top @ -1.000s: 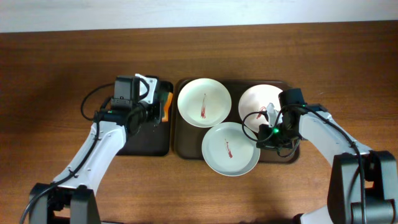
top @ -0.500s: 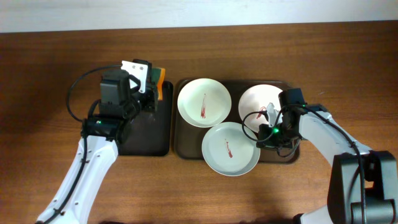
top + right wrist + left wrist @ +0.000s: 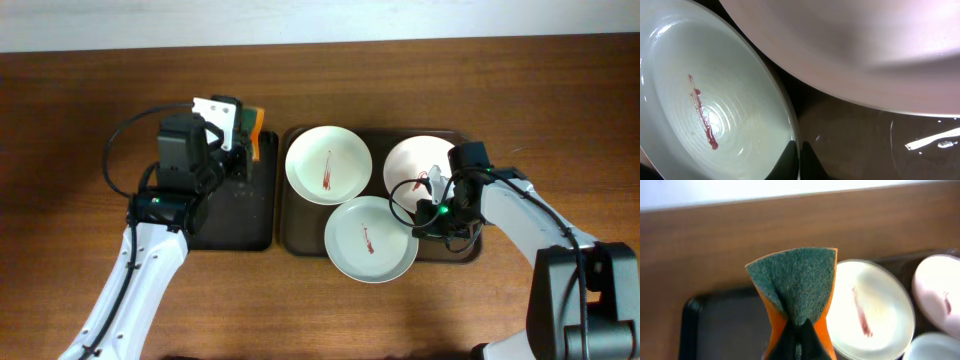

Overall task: Clean dirty plates on tray and stack at the side
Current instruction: 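Carry the sponge with the left gripper toward the pale green plate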

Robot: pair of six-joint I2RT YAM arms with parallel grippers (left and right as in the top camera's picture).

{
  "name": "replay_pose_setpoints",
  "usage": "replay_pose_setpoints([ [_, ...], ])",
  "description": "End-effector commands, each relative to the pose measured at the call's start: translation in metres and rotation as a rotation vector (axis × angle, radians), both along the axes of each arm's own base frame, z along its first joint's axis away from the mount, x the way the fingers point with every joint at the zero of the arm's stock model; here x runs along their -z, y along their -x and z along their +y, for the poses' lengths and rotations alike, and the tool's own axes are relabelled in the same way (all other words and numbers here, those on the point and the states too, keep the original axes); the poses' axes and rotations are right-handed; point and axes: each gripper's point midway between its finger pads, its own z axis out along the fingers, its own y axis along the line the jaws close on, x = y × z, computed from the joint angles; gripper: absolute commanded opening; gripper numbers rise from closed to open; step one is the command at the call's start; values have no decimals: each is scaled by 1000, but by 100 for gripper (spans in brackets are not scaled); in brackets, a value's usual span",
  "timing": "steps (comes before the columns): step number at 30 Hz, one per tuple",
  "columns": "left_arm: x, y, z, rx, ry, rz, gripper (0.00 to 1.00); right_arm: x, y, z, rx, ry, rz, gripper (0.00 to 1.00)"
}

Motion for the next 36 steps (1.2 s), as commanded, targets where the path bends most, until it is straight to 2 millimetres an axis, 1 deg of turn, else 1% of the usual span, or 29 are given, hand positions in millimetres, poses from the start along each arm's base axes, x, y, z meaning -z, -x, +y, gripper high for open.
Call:
replay_pose_setpoints([
  [1, 21, 7, 16, -55, -83, 84, 0, -3, -7, 3, -2, -9, -15, 4],
  [4, 60, 21, 18, -50, -111, 234, 0, -3, -7, 3, -2, -9, -15, 4],
  [6, 82, 29, 19, -45, -126, 320, 0, -3, -7, 3, -2, -9, -15, 4],
  [9, 110, 35, 16, -33, -120, 419, 0, -3, -7, 4, -2, -9, -14, 4],
  [11, 121, 37, 12, -22, -102, 455, 0, -3, -7, 4, -2, -9, -14, 4],
  [14, 134, 41, 1, 19, -65, 502, 0, -3, -7, 4, -2, -9, -14, 4],
  [21, 167, 53, -18, 75, -88, 596, 0, -3, -7, 4, -2, -9, -13, 4],
  [23, 168, 56, -26, 96, -96, 596, 0, -3, -6, 3, -2, -9, -10, 4],
  [26, 165, 54, -31, 108, -95, 577, 0, -3, -5, 3, -2, -9, -7, 4],
  [31, 160, 53, -31, 108, -94, 566, 0, -3, -5, 3, -2, -9, -7, 4],
  [33, 153, 51, -30, 102, -96, 543, 0, -3, -5, 3, -2, -9, -7, 4],
  [36, 142, 47, -22, 71, -130, 505, 0, -3, -5, 3, -2, -9, -7, 4],
])
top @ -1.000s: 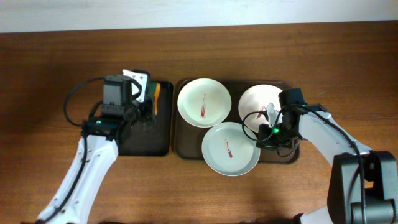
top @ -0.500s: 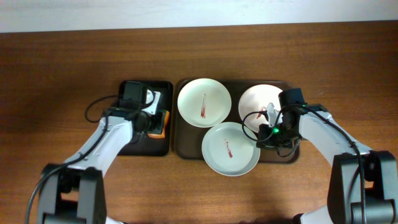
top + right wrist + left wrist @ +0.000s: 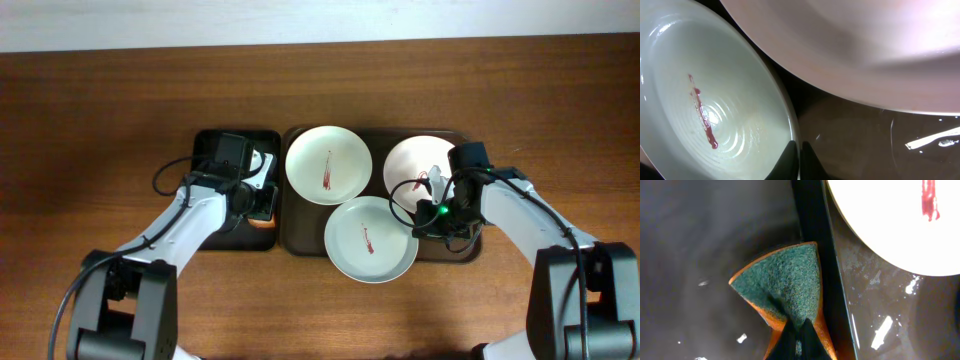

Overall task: Clean dirty plates on tray and stack at the side
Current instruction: 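Carry the sponge with the left gripper toward the pale green plate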

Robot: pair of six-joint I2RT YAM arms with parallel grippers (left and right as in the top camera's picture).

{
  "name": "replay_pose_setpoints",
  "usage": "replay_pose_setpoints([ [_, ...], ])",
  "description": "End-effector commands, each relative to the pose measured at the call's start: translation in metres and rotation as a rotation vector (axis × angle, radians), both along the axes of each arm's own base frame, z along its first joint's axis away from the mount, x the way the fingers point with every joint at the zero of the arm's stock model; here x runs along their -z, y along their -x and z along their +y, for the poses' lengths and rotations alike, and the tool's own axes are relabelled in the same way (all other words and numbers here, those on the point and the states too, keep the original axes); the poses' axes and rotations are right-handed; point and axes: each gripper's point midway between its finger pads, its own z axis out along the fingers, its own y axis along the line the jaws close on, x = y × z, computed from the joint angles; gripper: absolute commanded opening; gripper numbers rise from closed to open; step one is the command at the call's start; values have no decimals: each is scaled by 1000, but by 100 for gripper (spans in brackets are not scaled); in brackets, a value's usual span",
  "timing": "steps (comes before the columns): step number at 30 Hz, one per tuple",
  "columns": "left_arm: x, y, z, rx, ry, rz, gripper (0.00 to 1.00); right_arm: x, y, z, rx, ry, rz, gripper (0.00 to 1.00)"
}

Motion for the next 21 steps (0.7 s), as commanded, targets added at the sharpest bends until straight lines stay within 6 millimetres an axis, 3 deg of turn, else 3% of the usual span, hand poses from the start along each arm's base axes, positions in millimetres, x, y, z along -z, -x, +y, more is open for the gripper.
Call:
replay_pose_setpoints([
  [1, -30, -8, 2, -8, -11, -89, 0, -3, -6, 3, -2, -9, -11, 4],
  [5, -54, -10, 0, -44, 27, -141, 0, -3, -6, 3, -2, -9, -11, 4],
  [8, -73, -10, -12, -17, 109, -180, 0, -3, -6, 3, -2, -9, -11, 4],
  [13, -98, -2, -63, 22, 419, -125, 0, -3, -6, 3, -3, -9, -11, 4],
  [21, -101, 12, -117, -20, 527, -46, 0, -3, -6, 3, -2, -9, -10, 4],
])
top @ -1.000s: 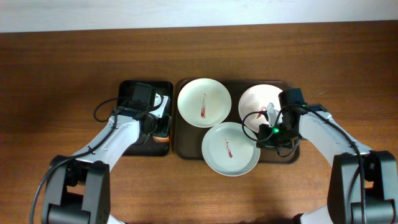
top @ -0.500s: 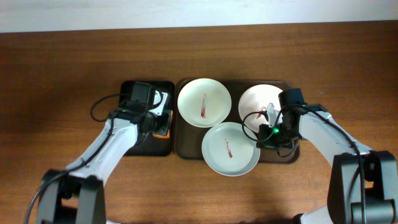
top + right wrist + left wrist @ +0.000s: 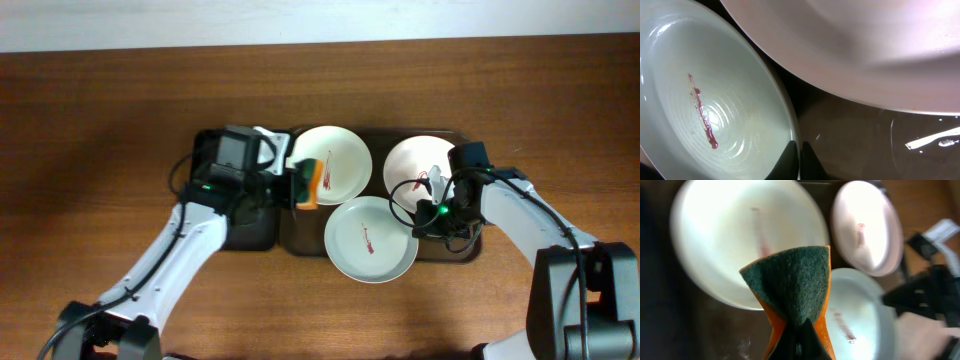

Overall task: Clean dirty plates on tray and stack at the side
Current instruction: 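Carry the sponge with the left gripper toward the pale green plate, then wipe the pale green plate with the sponge in the left gripper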

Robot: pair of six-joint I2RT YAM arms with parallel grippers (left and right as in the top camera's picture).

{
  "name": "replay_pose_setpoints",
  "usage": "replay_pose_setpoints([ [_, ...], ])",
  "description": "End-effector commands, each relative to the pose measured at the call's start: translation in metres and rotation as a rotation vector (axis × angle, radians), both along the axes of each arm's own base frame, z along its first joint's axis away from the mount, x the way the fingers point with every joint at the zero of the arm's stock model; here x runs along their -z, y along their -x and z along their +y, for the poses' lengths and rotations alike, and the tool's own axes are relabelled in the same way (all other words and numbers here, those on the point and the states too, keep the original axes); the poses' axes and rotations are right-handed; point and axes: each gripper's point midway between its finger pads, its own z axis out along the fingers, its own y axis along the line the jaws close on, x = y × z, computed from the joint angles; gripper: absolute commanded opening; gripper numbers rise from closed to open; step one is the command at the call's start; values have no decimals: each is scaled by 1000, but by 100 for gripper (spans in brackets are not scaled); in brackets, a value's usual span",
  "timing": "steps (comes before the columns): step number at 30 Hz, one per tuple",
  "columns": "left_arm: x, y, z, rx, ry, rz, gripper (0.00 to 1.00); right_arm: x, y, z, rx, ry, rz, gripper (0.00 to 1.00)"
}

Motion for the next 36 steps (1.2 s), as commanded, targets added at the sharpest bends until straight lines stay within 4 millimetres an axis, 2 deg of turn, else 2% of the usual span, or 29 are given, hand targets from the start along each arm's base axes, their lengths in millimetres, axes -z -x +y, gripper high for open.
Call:
replay_pose_setpoints([
  [1, -7, 14, -38, -46, 134, 130, 0, -3, -6, 3, -3, -9, -11, 4],
  [5, 6, 23, -64, -125, 197, 271, 0, -3, -6, 3, -3, -9, -11, 4],
  [7, 19, 32, -79, -152, 209, 352, 0, -3, -6, 3, -3, -9, -11, 4],
  [11, 34, 43, -105, -142, 237, 428, 0, -3, -6, 3, -3, -9, -11, 4],
  [15, 50, 57, -140, -97, 284, 494, 0, -3, -6, 3, -3, -9, -11, 4],
  [20, 76, 77, -153, -123, 247, 598, 0, -3, -6, 3, -2, -9, -11, 4],
  [23, 87, 78, -149, -127, 205, 580, 0, -3, -6, 3, -3, -9, -11, 4],
  [26, 101, 68, -130, -115, 91, 463, 0, -3, -6, 3, -3, -9, -11, 4],
  [29, 106, 60, -115, -97, 29, 406, 0, -3, -6, 3, -3, -9, -10, 4],
  [33, 101, 49, -96, -67, -32, 324, 0, -3, -6, 3, -3, -9, -10, 4],
  [36, 83, 37, -87, -31, -64, 206, 0, -3, -6, 3, -3, -9, -10, 4],
])
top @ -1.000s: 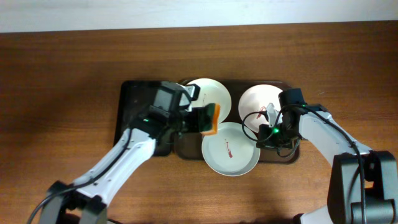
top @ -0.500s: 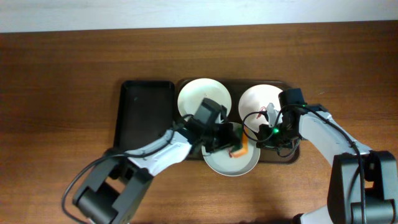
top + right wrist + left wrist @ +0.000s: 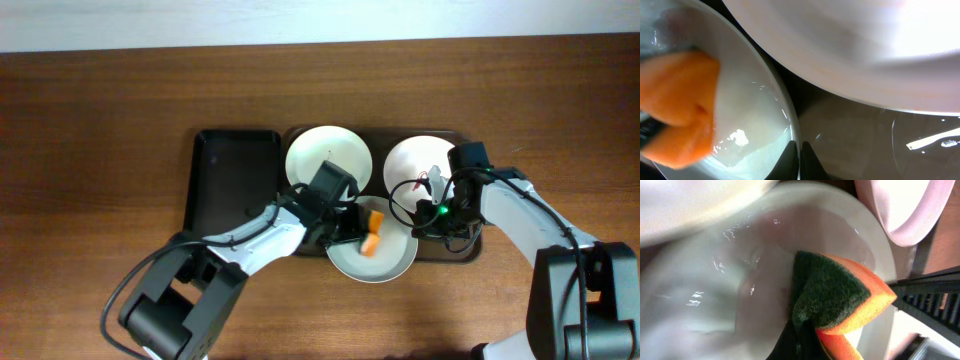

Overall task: Clean dirty plates on tray and stack at the side
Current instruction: 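Wipe the pale green plate with the sponge in the left gripper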

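Three plates sit on the brown tray [image 3: 468,250]. My left gripper [image 3: 352,226] is shut on an orange sponge with a green scouring face [image 3: 832,292], and the sponge is pressed into the front plate [image 3: 345,258]. No red streak shows in that plate. My right gripper [image 3: 797,152] is shut on the front plate's right rim [image 3: 790,125]. The orange sponge [image 3: 680,107] fills the plate's left side in that view. The back-left white plate [image 3: 345,150] bears a red streak. The pinkish plate [image 3: 415,160] lies at the back right.
A black tray [image 3: 235,185] lies left of the brown tray with nothing on it. The pinkish plate's rim [image 3: 865,55] overhangs close above my right fingers. Bare wooden table surrounds both trays.
My left gripper with the sponge was over the back-left white plate's edge. It is now down in the front plate, where the sponge covers the place of the red streak. The right gripper has not moved.
The sponge was first held high over the black tray's far end. Then it was down in that tray by its right edge, then over the brown tray, and now inside the front plate. My right gripper stayed shut on that plate's rim throughout.
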Robot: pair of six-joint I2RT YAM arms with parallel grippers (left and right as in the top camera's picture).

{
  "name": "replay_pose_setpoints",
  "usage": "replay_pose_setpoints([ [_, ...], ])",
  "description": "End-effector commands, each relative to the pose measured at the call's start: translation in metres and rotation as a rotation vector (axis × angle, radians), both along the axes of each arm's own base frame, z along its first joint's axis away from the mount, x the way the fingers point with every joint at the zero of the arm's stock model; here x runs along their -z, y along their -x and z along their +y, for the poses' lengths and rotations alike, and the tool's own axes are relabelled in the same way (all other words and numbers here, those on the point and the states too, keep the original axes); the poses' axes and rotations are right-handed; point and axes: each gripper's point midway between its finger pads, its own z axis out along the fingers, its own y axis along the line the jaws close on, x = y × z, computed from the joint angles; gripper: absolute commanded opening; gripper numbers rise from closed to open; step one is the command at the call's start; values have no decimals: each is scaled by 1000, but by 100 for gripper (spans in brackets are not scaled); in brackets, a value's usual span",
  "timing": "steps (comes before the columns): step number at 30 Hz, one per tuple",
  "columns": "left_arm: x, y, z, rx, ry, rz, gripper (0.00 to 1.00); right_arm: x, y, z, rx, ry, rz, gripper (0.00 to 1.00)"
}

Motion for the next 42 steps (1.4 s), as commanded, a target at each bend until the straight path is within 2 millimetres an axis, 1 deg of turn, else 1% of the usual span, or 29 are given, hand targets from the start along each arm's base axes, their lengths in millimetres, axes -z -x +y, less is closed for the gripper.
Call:
replay_pose_setpoints([
  [1, -30, -30, 20, 52, -81, -250, 0, -3, -6, 3, -1, -5, -11, 4],
  [3, -54, -34, 16, 76, -53, -325, 0, -3, -6, 3, -1, -5, -11, 4],
  [4, -61, -35, 16, 74, -43, -339, 0, -3, -6, 3, -1, -5, -11, 4],
  [5, -73, -36, 16, 70, -27, -363, 0, -3, -6, 3, -1, -5, -11, 5],
  [6, -84, -36, 16, 73, -16, -388, 0, -3, -6, 3, -1, -5, -11, 10],
  [7, -93, -35, 17, 90, -12, -420, 0, -3, -6, 3, -1, -5, -11, 19],
  [9, -104, -35, 20, 124, -22, -474, 0, -3, -6, 3, -1, -5, -11, 23],
  [10, -105, -37, 26, 115, -52, -490, 0, -3, -6, 3, -1, -5, -11, 23],
  [12, -99, -44, 50, 55, -177, -501, 0, -3, -6, 3, -1, -5, -11, 24],
  [13, -95, -47, 67, 20, -250, -498, 0, -3, -6, 3, -1, -5, -10, 25],
  [14, -92, -49, 80, -6, -299, -489, 0, -3, -5, 3, -1, -5, -8, 29],
  [15, -91, -51, 93, -30, -327, -476, 0, -3, -4, 3, -1, -5, -3, 30],
  [18, -93, -60, 118, -58, -360, -472, 0, -3, -3, 2, -1, -5, 3, 32],
  [22, -92, -75, 153, -146, -390, -450, 0, -2, -2, 2, -1, -5, 10, 31],
  [25, -83, -80, 178, -199, -421, -407, 0, -1, 2, 2, -1, -4, 25, 30],
  [27, -71, -79, 191, -217, -446, -361, 0, -1, 3, 4, -8, -3, 28, 30],
  [28, -66, -78, 195, -219, -457, -342, 0, -1, 4, 6, -14, -3, 28, 30],
  [30, -56, -76, 202, -211, -479, -310, 0, 0, 6, 9, -28, -3, 29, 26],
  [32, -44, -76, 206, -182, -502, -289, 0, 0, 8, 14, -48, -2, 30, 25],
  [34, -29, -75, 207, -155, -520, -263, 0, 0, 9, 18, -69, 8, 27, 25],
  [36, -18, -75, 206, -96, -538, -259, 0, 2, 10, 19, -80, 27, 24, 20],
  [39, -2, -74, 207, -2, -571, -254, 0, 2, 10, 20, -86, 32, 23, 20],
  [41, 5, -73, 208, 46, -586, -256, 0, 2, 10, 20, -86, 32, 24, 22],
  [42, 6, -73, 208, 47, -587, -257, 11, 2, 10, 20, -86, 31, 24, 23],
])
